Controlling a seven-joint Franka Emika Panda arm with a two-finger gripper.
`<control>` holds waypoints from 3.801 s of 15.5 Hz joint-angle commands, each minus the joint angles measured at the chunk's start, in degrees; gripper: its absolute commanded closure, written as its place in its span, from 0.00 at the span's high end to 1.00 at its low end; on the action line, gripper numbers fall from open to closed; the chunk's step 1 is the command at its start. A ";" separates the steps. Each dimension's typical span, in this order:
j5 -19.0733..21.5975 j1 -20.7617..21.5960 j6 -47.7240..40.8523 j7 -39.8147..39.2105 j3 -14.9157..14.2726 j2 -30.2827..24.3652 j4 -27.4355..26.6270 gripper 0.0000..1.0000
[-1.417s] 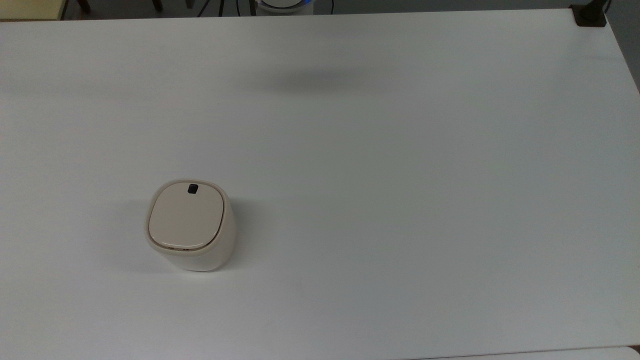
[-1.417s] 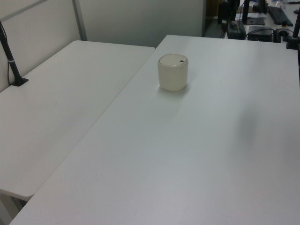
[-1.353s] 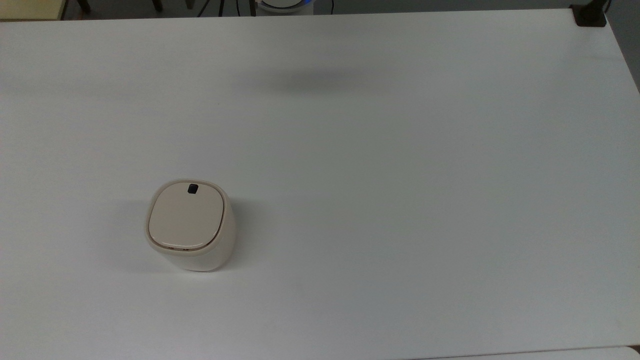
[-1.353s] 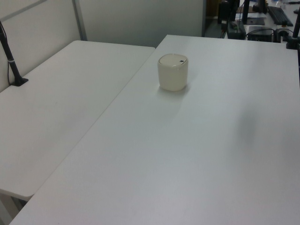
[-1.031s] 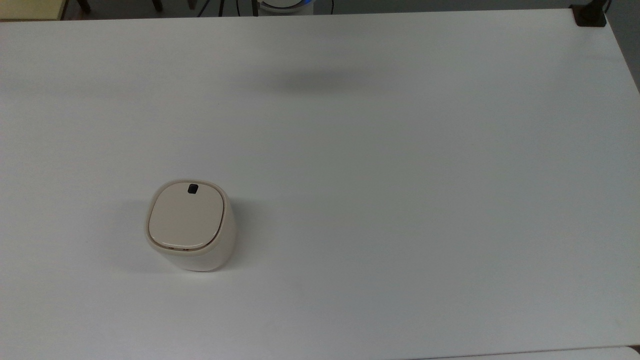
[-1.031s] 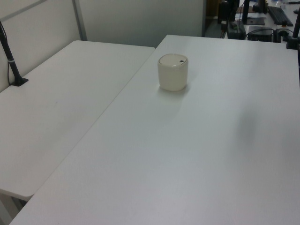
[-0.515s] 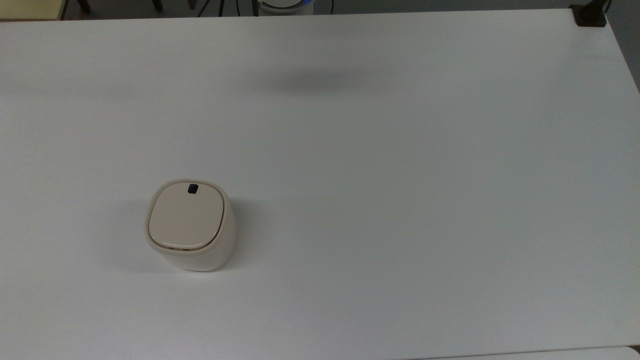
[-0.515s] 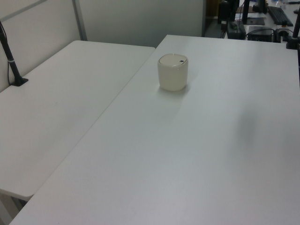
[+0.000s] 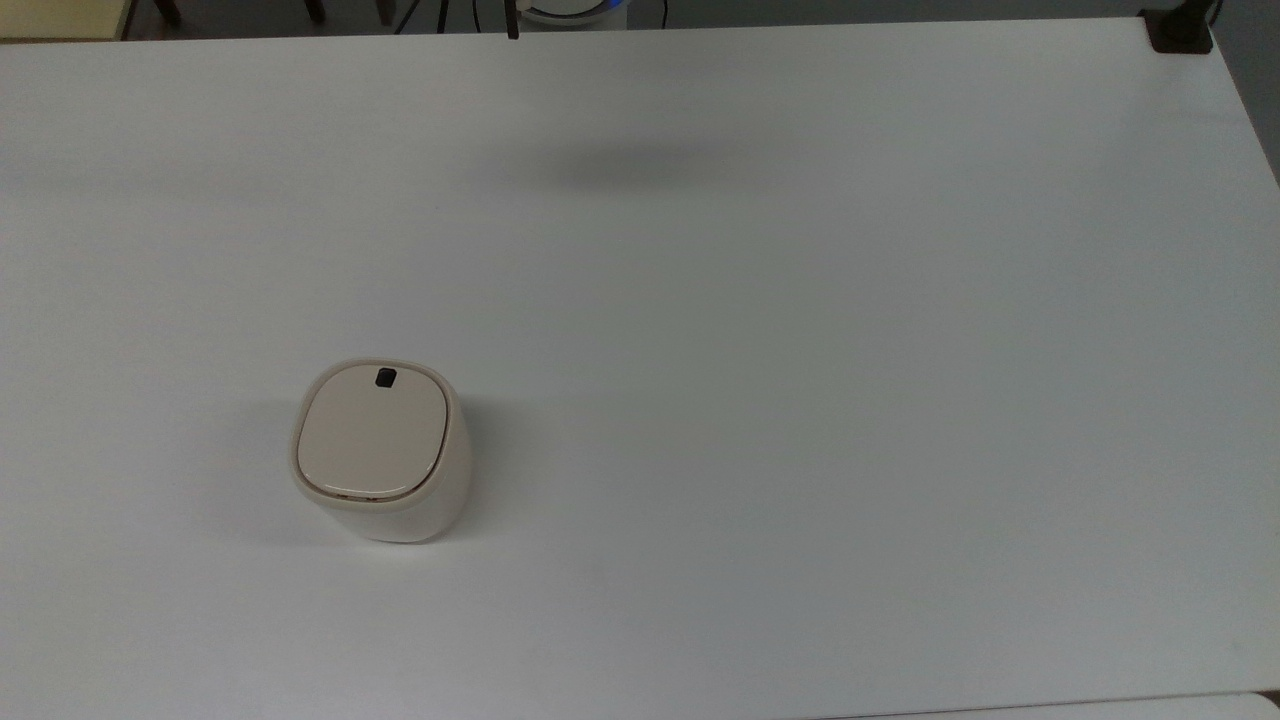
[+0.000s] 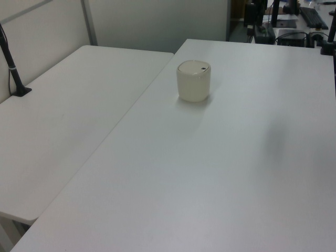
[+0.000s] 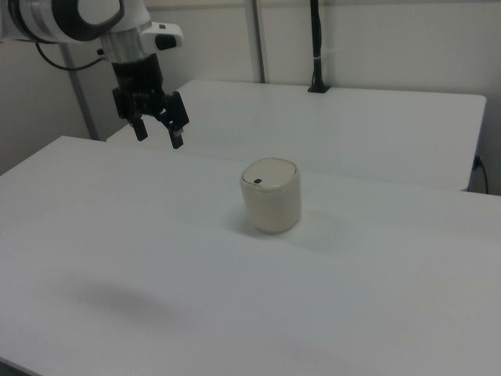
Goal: Open the trash bin
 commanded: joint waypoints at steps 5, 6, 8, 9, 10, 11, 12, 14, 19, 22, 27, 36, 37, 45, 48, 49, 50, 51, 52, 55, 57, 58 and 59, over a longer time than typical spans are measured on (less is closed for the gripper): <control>0.86 -0.23 1.60 -1.24 0.21 0.19 -0.17 0.72; 0.86 -0.23 2.48 -0.80 0.21 0.27 -0.26 0.59; 0.94 0.12 3.01 0.33 0.21 1.59 0.00 0.31; 0.86 0.55 3.19 2.34 0.21 2.11 0.70 0.18; 0.77 1.17 4.23 5.15 0.21 3.25 1.06 0.07; 0.07 1.61 6.68 8.13 0.21 4.22 1.15 0.01; -0.20 1.61 10.53 11.12 0.04 5.27 1.15 0.00; -0.64 1.53 18.97 17.36 0.03 7.99 1.15 0.00; -6.34 0.82 35.95 30.30 -1.02 15.38 1.15 0.00; -7.76 0.82 39.56 31.28 -2.77 18.02 1.15 0.00; -7.93 0.38 48.52 36.36 -4.27 24.08 1.06 0.00; -15.75 1.09 49.33 39.01 -4.19 26.47 -2.02 0.00; -15.32 1.09 49.24 39.45 -4.10 26.29 -1.75 0.00; -11.98 1.17 35.91 39.72 -3.22 12.07 -1.58 0.00; -11.10 1.26 27.21 38.49 -0.59 7.41 -1.84 0.06; -10.66 1.26 24.66 38.05 0.03 6.00 -2.01 0.07; -8.92 1.52 21.94 37.00 0.38 4.68 -2.28 0.12; -6.46 1.79 19.73 34.90 0.47 3.28 -2.71 0.18; -3.92 2.31 17.36 32.36 0.47 2.13 -2.72 0.26; 1.72 2.49 10.15 24.80 0.47 -0.86 -3.07 0.74; 3.23 2.41 8.47 21.28 0.91 -2.44 -4.99 0.96; 3.32 2.32 8.55 18.91 1.78 -2.89 -6.05 1.00; 3.32 1.88 8.46 16.10 2.75 -2.80 -6.41 1.00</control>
